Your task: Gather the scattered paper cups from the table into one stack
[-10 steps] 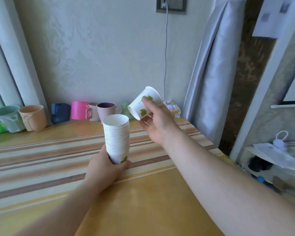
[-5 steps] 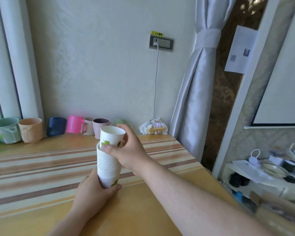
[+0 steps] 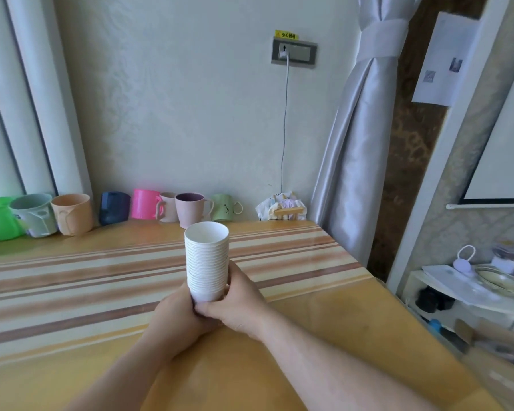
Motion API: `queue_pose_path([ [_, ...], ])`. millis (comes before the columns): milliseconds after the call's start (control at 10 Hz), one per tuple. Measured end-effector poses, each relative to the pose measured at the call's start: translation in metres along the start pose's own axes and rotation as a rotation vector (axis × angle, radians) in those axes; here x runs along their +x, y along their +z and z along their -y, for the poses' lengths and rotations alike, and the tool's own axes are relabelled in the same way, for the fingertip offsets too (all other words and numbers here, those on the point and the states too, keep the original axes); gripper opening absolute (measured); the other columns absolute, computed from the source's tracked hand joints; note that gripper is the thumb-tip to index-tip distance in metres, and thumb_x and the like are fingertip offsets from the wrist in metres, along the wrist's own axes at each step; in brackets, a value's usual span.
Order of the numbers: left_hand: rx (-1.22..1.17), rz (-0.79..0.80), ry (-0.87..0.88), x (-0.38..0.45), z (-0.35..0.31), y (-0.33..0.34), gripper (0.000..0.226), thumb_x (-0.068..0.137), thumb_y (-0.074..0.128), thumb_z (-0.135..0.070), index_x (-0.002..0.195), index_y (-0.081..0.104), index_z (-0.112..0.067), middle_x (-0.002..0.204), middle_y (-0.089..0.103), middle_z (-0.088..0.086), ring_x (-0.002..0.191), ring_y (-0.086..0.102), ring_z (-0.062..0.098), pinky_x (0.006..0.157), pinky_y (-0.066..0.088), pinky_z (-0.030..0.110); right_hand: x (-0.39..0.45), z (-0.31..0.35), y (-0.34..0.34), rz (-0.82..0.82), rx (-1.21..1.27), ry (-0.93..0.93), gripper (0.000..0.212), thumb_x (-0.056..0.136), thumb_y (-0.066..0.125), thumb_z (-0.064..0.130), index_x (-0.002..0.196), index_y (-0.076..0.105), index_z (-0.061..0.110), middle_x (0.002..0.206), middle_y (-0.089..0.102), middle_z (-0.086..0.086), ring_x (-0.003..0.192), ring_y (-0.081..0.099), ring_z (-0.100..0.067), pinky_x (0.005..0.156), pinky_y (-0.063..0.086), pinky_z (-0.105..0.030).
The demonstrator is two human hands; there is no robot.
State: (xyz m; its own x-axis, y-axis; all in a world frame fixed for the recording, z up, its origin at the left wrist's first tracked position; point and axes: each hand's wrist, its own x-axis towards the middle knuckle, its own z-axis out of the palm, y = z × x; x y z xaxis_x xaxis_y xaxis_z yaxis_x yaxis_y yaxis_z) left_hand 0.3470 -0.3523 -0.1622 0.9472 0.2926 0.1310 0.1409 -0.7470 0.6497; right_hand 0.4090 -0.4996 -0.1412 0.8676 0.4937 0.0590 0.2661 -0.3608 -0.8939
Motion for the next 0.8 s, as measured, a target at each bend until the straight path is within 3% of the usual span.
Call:
queue_pose_path([
  [100,0.036,0.104,0.020,0.001,0.017,-0.013,0.036,0.072,0.077,-0.056,0.103,0.070,-0.040,0.094,0.078,-0.018,0.088,0.072,0.009,0.080,0.060,0.034,0.004,-0.008,0.002,-0.019,-0.051,-0.018,0.075,0.066,0.095,0.032,0.129,0.056,0.045,0.117,0.074,0.021,0.107,0.070,-0.001,0.085,0.063,-0.029],
  [200,0.372,-0.008,0.107,-0.002,0.044,-0.015,0.057,0.084,0.053,-0.081,0.130,0.065,-0.048,0.136,0.064,-0.028,0.133,0.056,0.014,0.109,0.046,0.038,0.008,-0.016,0.007,-0.036,-0.080,-0.010,0.073,0.063,0.095,0.038,0.125,0.057,0.045,0.112,0.074,0.022,0.103,0.069,0.003,0.091,0.061,-0.029],
  [300,0.526,0.041,0.149,-0.008,0.045,-0.008,0.058,0.093,0.030,-0.077,0.144,0.046,-0.053,0.154,0.046,-0.023,0.143,0.040,0.016,0.114,0.033,0.046,0.008,-0.021,0.012,-0.035,-0.124,0.006,0.066,0.064,0.094,0.042,0.122,0.062,0.042,0.109,0.073,0.023,0.101,0.068,0.004,0.088,0.058,-0.026],
  [400,0.596,0.110,0.158,-0.011,0.033,-0.006,0.058,0.093,0.015,-0.067,0.145,0.037,-0.052,0.157,0.039,-0.017,0.143,0.035,0.020,0.114,0.030,0.050,0.007,-0.020,0.011,-0.006,-0.148,0.027,0.058,0.069,0.094,0.042,0.118,0.064,0.041,0.107,0.073,0.023,0.101,0.068,0.000,0.083,0.055,-0.022],
  [500,0.609,0.183,0.102,-0.013,0.033,-0.009,0.075,0.088,0.003,-0.068,0.157,0.026,-0.048,0.168,0.028,-0.012,0.152,0.026,0.026,0.120,0.025,0.051,0.005,-0.018,0.012,0.037,-0.272,-0.001,0.062,0.076,0.086,0.055,0.130,0.062,0.036,0.121,0.074,0.016,0.118,0.067,-0.013,0.104,0.054,-0.038],
  [600,0.600,0.218,0.032,-0.021,0.032,-0.007,0.098,0.082,-0.003,-0.078,0.170,0.007,-0.037,0.179,0.011,-0.008,0.164,0.009,0.030,0.130,0.014,0.050,-0.002,-0.022,0.010,0.129,-0.602,-0.031,0.074,0.090,0.056,0.077,0.149,0.046,0.034,0.154,0.056,0.011,0.153,0.038,-0.025,0.126,0.023,-0.058],
  [700,0.597,0.229,-0.034,-0.039,0.021,-0.011,0.115,0.076,-0.008,-0.089,0.173,0.000,-0.026,0.181,0.001,-0.002,0.167,-0.001,0.028,0.133,0.004,0.048,-0.019,-0.022,0.002,0.239,-0.799,0.065,0.094,0.092,0.026,0.088,0.170,0.013,0.037,0.182,0.002,0.009,0.167,-0.009,-0.031,0.129,-0.005,-0.065],
  [800,0.617,0.263,-0.053,-0.065,0.007,-0.014,0.135,0.060,-0.021,-0.093,0.173,-0.002,-0.022,0.181,-0.007,0.001,0.167,-0.010,0.027,0.133,0.000,0.049,-0.043,-0.024,-0.002,0.298,-0.869,0.078,0.099,0.093,0.017,0.089,0.172,-0.004,0.033,0.180,-0.017,0.010,0.165,-0.022,-0.029,0.129,-0.012,-0.064],
])
